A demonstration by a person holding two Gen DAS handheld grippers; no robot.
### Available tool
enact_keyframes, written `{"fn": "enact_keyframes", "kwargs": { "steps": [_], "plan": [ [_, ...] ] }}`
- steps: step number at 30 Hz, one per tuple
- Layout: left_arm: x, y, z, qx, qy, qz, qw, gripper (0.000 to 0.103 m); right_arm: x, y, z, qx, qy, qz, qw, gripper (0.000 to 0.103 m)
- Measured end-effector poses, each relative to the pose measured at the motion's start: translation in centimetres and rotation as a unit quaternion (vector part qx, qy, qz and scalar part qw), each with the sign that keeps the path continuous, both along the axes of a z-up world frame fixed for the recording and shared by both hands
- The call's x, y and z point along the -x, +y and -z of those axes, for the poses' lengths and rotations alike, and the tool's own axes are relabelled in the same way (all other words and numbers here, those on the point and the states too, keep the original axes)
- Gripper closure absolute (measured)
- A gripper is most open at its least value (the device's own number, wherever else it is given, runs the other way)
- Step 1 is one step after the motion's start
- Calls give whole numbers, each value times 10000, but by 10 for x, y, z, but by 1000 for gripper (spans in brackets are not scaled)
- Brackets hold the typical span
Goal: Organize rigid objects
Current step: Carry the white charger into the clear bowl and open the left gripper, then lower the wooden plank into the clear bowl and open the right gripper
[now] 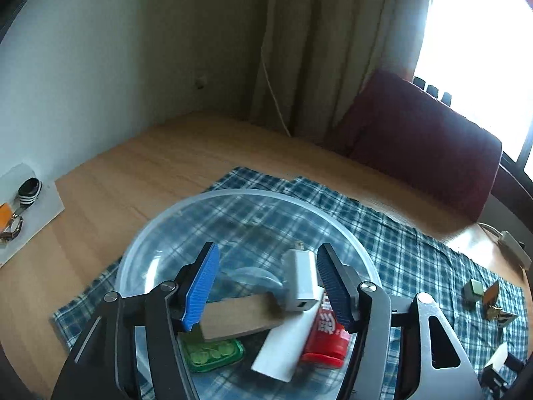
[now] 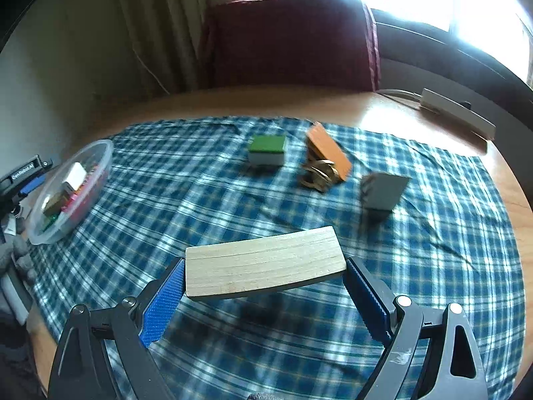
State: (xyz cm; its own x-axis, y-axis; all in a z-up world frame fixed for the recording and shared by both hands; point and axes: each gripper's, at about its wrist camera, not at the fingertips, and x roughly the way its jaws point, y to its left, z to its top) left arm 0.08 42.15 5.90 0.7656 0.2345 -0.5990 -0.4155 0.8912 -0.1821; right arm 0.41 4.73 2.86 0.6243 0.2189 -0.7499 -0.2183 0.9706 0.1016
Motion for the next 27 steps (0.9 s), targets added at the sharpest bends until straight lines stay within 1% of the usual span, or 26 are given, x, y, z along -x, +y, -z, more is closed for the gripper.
{"fn": "enact_keyframes", "kwargs": {
  "steps": [3,9,13,18,22,27],
  "plan": [
    [4,5,1,11,-26,-73,10000,36,-2,18,-4,1,-22,-193,9998,8],
    [14,18,1,-58,-122,-319,9994,36,0,54,-15,25,-114,-619,9980,8],
    [20,24,-1,-77,-210,-384,9990,33,-2,84,-24,3,-187,-927,9955,8],
    [28,32,-4,-217,-319,-501,9980,28,-3,124,-31,-1,-238,-1338,9907,8],
    [33,43,-3,-46,-357,-596,9976,28,-3,156,-35,-4,-273,-1651,9859,8],
    [38,49,-4,72,-434,-652,9969,28,-2,193,-38,1,-290,-2005,9793,8]
  ]
}}
